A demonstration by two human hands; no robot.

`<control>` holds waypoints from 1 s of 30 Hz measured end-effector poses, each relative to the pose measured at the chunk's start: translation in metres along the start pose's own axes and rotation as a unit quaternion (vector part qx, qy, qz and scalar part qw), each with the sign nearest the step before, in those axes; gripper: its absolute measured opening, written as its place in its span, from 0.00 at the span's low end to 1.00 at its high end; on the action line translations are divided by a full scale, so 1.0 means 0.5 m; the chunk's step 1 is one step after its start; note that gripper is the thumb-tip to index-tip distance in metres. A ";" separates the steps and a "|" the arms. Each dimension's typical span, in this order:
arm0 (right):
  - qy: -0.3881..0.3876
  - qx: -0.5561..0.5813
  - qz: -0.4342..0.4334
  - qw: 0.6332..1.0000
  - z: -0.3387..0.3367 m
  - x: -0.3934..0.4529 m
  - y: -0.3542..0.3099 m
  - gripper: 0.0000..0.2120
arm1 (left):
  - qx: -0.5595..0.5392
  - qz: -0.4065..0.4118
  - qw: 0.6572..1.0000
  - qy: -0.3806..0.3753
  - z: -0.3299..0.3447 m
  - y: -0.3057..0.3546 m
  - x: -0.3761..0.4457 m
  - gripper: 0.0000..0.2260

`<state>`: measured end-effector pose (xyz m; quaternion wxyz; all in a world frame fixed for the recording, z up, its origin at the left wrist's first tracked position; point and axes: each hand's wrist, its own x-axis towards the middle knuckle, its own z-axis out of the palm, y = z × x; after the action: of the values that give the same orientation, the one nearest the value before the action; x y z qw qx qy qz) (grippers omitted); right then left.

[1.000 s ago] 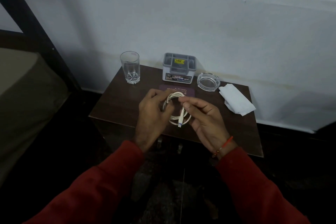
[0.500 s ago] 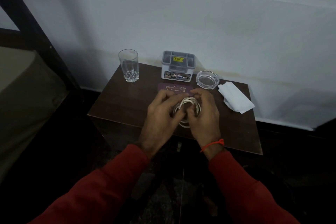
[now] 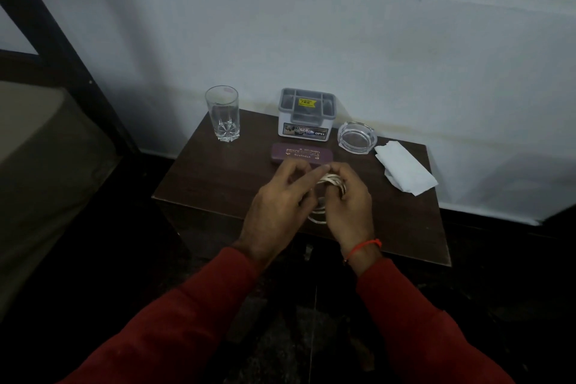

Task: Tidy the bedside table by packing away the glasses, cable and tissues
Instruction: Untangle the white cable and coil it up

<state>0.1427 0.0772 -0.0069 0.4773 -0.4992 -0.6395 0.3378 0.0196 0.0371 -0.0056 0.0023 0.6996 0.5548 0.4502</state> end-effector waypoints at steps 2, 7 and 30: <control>-0.008 0.107 0.070 0.992 -0.002 0.005 -0.001 0.17 | -0.023 -0.013 0.999 0.019 -0.002 0.005 0.003 0.18; -0.136 0.354 0.156 0.912 -0.010 0.005 -0.016 0.14 | -0.064 -0.122 0.986 0.094 -0.015 -0.018 0.020 0.13; -0.073 0.291 0.199 0.933 -0.007 0.009 0.009 0.14 | -0.082 -0.151 0.985 -0.014 -0.018 -0.039 0.016 0.14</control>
<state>0.1470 0.0826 -0.0087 0.4763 -0.4296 -0.4342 0.6325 -0.0013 0.0465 -0.0051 0.1352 0.6117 0.6149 0.4790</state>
